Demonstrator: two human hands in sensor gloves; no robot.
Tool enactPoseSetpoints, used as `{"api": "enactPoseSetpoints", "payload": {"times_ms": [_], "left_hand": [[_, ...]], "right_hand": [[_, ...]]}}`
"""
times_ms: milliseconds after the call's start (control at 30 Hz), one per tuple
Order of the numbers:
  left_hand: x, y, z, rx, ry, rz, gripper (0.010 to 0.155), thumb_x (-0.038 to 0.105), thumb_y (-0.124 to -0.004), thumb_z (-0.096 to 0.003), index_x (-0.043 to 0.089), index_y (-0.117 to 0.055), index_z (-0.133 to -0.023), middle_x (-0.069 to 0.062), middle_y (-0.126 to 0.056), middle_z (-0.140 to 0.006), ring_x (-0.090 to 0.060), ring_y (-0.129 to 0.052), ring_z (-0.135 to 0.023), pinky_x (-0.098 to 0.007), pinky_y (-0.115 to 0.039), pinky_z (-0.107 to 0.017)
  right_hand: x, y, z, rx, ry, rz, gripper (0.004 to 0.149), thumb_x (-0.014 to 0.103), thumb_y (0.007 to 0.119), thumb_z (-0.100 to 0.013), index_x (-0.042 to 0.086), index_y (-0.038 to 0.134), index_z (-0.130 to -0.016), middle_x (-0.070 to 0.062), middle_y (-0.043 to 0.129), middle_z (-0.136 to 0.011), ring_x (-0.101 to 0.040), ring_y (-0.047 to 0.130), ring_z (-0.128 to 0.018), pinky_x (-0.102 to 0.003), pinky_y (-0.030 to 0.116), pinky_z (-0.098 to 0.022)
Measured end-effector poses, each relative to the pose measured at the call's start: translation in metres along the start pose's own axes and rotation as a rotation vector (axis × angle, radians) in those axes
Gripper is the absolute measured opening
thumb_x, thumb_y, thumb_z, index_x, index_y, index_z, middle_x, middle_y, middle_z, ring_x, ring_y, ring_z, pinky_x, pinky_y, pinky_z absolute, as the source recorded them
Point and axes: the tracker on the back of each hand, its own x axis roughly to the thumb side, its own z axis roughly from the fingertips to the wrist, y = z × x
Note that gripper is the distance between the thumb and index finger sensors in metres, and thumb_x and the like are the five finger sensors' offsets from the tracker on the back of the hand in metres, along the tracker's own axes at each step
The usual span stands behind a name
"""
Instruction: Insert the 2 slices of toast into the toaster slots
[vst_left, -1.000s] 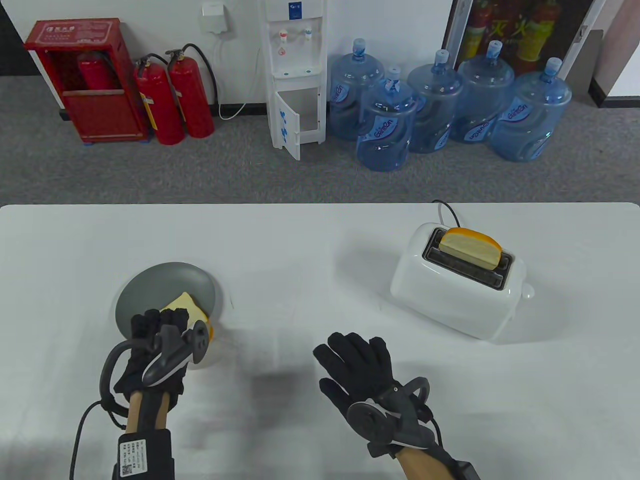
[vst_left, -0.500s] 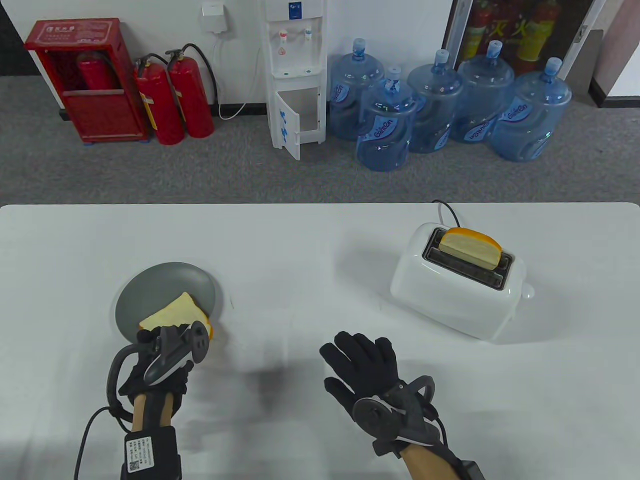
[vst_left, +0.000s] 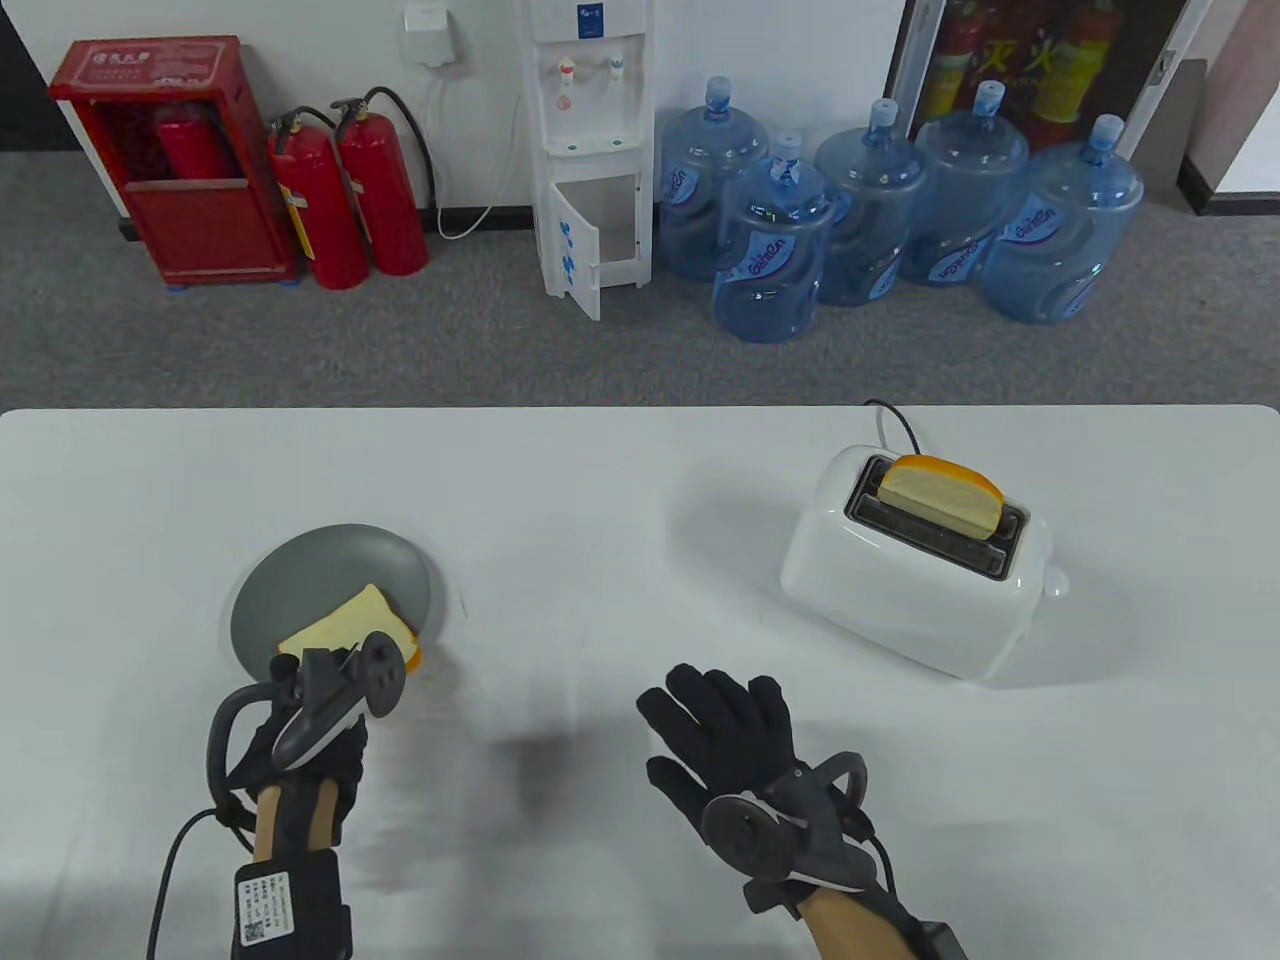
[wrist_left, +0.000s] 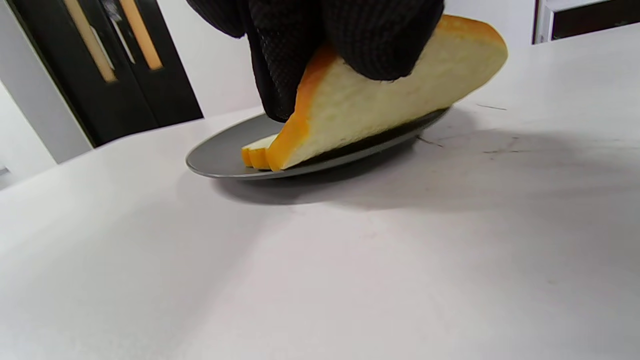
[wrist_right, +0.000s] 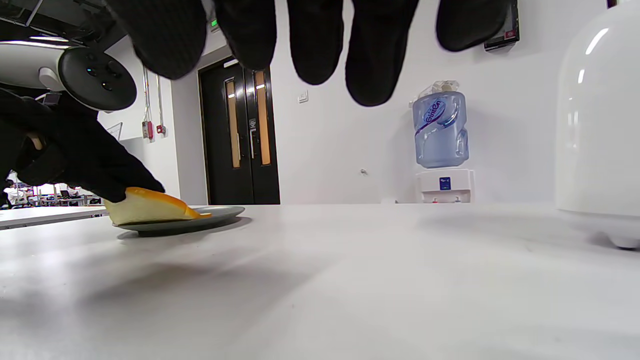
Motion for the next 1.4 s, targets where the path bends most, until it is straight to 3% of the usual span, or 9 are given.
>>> {"api": "enactPoseSetpoints", "payload": {"times_ms": [300,667,767,1167,1400], "left_hand": [[-0.006,0.01,0.002,0.139,0.056,0.029,0.051,0.025,-0.076,-0.0536,0.038,-0.071,-0.102,0.01,-0.08,-0.108,-0.018,-0.094,-0.102,-0.04,-0.058,-0.081],[-0.018,0.019,-0.003,0.192,0.1,0.087,0.05,0.024,-0.073,-0.0542,0.038,-0.07,-0.102,0.01,-0.08,-0.107,-0.018,-0.096,-0.099,-0.042,-0.059,-0.081],[-0.025,0.024,-0.002,0.247,0.136,0.133,0.05,0.023,-0.073,-0.0544,0.037,-0.069,-0.103,0.007,-0.079,-0.108,-0.019,-0.095,-0.099,-0.043,-0.059,-0.081],[-0.041,0.026,0.003,0.378,0.162,0.212,0.05,0.023,-0.072,-0.0545,0.036,-0.069,-0.103,0.008,-0.08,-0.106,-0.019,-0.096,-0.098,-0.043,-0.059,-0.081],[-0.043,0.03,0.009,0.425,0.128,0.265,0.049,0.023,-0.071,-0.0546,0.038,-0.07,-0.101,0.009,-0.08,-0.105,-0.018,-0.096,-0.097,-0.043,-0.058,-0.081]], "right_hand": [[-0.001,0.001,-0.001,0.005,0.002,-0.011,0.062,0.054,0.063,-0.068,0.03,0.046,-0.123,-0.01,0.048,-0.13,-0.04,0.065,-0.113,-0.071,0.046,-0.079],[-0.002,0.001,-0.001,0.002,0.002,-0.012,0.062,0.053,0.063,-0.068,0.031,0.045,-0.123,-0.01,0.048,-0.13,-0.039,0.065,-0.113,-0.071,0.046,-0.079],[-0.002,0.001,-0.001,0.004,0.004,-0.013,0.061,0.052,0.063,-0.069,0.031,0.046,-0.123,-0.01,0.048,-0.13,-0.039,0.065,-0.113,-0.071,0.046,-0.079],[-0.002,0.001,-0.001,0.008,0.004,-0.007,0.061,0.052,0.063,-0.069,0.03,0.045,-0.123,-0.01,0.048,-0.13,-0.039,0.066,-0.113,-0.071,0.046,-0.079],[-0.003,0.001,-0.001,-0.007,0.003,-0.013,0.062,0.051,0.064,-0.069,0.037,0.037,-0.123,-0.008,0.047,-0.13,-0.039,0.065,-0.113,-0.071,0.046,-0.079]]}}
